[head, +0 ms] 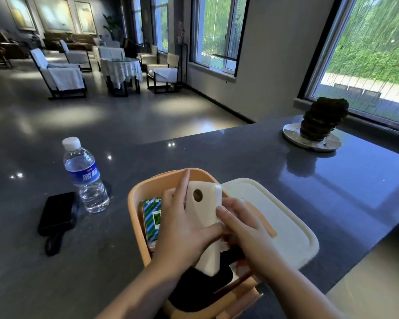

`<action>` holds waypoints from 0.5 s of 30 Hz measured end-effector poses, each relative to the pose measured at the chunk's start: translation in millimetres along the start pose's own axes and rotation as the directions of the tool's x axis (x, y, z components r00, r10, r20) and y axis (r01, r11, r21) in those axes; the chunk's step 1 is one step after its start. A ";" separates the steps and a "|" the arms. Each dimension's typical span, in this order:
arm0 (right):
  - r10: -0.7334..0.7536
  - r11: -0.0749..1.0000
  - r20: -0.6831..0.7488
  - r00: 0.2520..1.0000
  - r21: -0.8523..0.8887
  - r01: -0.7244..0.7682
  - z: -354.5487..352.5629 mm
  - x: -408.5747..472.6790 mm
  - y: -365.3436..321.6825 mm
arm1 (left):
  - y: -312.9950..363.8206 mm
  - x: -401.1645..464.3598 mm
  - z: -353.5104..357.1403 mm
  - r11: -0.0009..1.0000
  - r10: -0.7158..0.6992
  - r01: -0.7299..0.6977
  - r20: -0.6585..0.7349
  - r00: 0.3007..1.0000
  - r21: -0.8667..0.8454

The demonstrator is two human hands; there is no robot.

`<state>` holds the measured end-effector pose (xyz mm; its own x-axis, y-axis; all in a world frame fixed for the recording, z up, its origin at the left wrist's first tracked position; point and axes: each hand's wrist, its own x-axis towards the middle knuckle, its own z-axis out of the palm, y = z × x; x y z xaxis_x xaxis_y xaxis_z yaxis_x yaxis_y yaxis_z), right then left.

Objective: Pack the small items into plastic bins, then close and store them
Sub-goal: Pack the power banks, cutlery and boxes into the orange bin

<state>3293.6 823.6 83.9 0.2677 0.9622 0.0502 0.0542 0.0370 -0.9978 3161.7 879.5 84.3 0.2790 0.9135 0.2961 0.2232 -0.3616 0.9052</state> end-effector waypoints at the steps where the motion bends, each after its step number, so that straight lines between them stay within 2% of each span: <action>1: -0.004 1.000 0.016 1.000 -0.030 0.005 2.3 0.7 0.4 | -0.2 0.7 -2.0 1.000 -0.010 0.011 -0.006 1.000 0.010; 4: -0.007 0.996 0.044 0.999 -0.089 0.011 9.1 4.9 -2.1 | -2.8 1.6 -8.8 0.998 -0.044 0.044 -0.013 0.999 0.037; 7: 0.035 0.994 0.097 0.995 -0.104 -0.025 10.6 10.5 -3.1 | -4.4 3.8 -20.4 0.989 -0.144 0.145 0.038 0.989 -0.013; 10: 0.154 0.988 0.146 0.977 -0.057 -0.147 10.0 14.6 -8.4 | -6.6 9.9 -34.8 0.941 -0.265 0.281 0.105 0.959 -0.189; 12: 0.184 0.980 0.095 0.978 -0.096 -0.175 10.6 18.6 -10.4 | -5.7 11.0 -38.0 0.877 -0.341 0.361 0.118 0.933 -0.316; 15: 0.052 0.966 0.016 0.999 -0.253 -0.046 14.3 17.7 -9.5 | -4.0 6.9 -32.6 0.879 -0.336 0.344 0.083 0.938 -0.332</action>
<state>3284.1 844.1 93.7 0.2544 0.9671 -0.0020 0.2832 -0.0764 -0.9560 3132.2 893.3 92.7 0.2646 0.9630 -0.0515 -0.0177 0.0583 0.9981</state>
